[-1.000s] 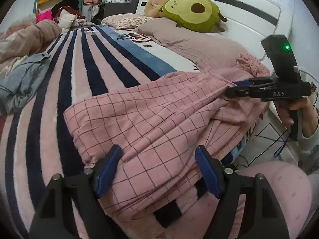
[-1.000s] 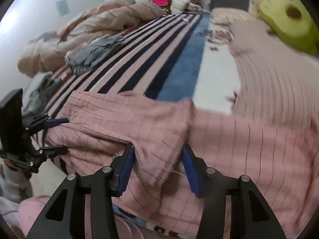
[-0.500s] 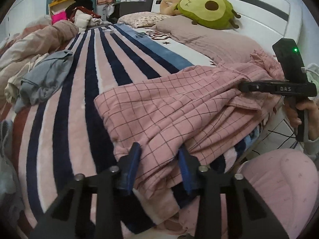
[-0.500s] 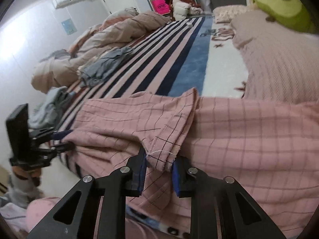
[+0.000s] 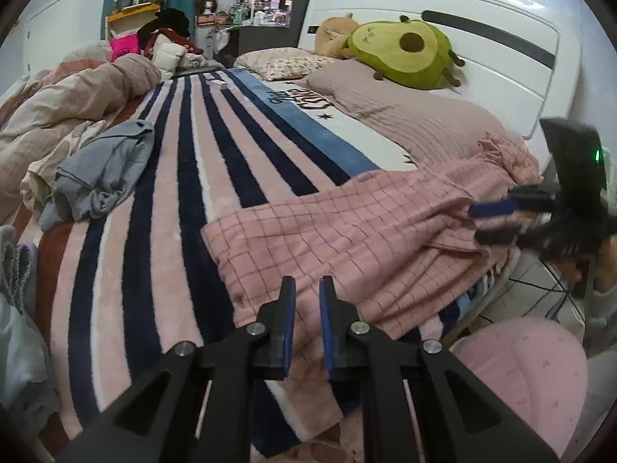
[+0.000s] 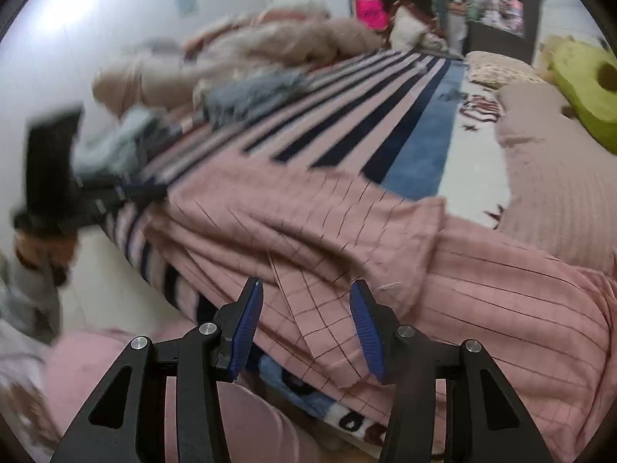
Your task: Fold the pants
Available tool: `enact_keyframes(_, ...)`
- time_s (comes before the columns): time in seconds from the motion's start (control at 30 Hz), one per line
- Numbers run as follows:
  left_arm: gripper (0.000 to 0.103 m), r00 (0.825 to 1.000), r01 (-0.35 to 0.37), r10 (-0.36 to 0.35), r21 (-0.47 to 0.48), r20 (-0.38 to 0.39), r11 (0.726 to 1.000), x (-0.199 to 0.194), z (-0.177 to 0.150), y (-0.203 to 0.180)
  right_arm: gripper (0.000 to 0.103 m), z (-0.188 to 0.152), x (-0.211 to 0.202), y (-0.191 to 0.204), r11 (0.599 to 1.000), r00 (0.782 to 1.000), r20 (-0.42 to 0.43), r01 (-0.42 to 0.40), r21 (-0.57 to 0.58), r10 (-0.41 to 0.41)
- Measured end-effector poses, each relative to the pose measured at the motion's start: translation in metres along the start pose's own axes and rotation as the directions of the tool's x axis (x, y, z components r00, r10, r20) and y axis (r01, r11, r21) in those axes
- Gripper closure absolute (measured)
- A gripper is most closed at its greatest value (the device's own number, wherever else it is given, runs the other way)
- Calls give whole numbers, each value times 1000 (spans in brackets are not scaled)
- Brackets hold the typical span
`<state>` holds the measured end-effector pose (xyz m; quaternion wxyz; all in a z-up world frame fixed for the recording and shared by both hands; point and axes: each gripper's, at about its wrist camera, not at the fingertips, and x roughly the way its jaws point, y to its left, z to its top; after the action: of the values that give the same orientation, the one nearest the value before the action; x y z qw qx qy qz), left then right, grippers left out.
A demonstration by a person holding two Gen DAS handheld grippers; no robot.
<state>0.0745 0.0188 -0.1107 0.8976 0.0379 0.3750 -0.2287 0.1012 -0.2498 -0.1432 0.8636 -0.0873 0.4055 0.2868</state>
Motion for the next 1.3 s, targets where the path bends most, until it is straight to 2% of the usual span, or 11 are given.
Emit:
enact_keyframes(0.1,94,1000,-10,9,-14,-6,1000,3,2,4,62,6,21,-2,998,999,-13,50,-24,-51)
enact_keyframes(0.23,88,996,83,-83,-15,-11,996,6,3,-1,59,22,33,-14,997,998,3,65,-36,-64)
enact_keyframes(0.3,64,994,106,-106,10,-14,994,10,2,-8,46,28,37,-14,997,998,-1,56,-61,-56)
enact_keyframes(0.33,62,993,116,-116,24,-21,993,14,1,-12,41,29,39,-12,995,999,-8,44,-86,-45)
enact_keyframes(0.47,62,994,96,-93,54,-57,994,33,-1,-22,36,31,56,0,973,992,-38,108,-205,-118)
enact_keyframes(0.63,62,998,26,-20,85,-64,996,48,3,-26,36,39,60,5,949,977,28,214,-232,-213)
enact_keyframes(0.7,83,998,9,-4,86,-59,996,50,6,-25,37,45,59,4,941,968,61,250,-229,-242)
enact_keyframes(0.77,91,998,9,-5,75,-59,997,51,10,-21,37,52,59,-1,940,962,73,271,-205,-262)
enact_keyframes(0.97,97,1000,10,-10,-6,0,1000,39,22,-2,38,64,41,-12,962,966,111,246,-120,-233)
enact_keyframes(1.17,97,1000,17,-17,-27,25,999,35,32,4,38,57,31,17,988,995,96,26,-153,-11)
enact_keyframes(1.3,97,997,71,-69,-59,35,996,30,34,8,38,54,47,37,979,996,82,0,-204,17)
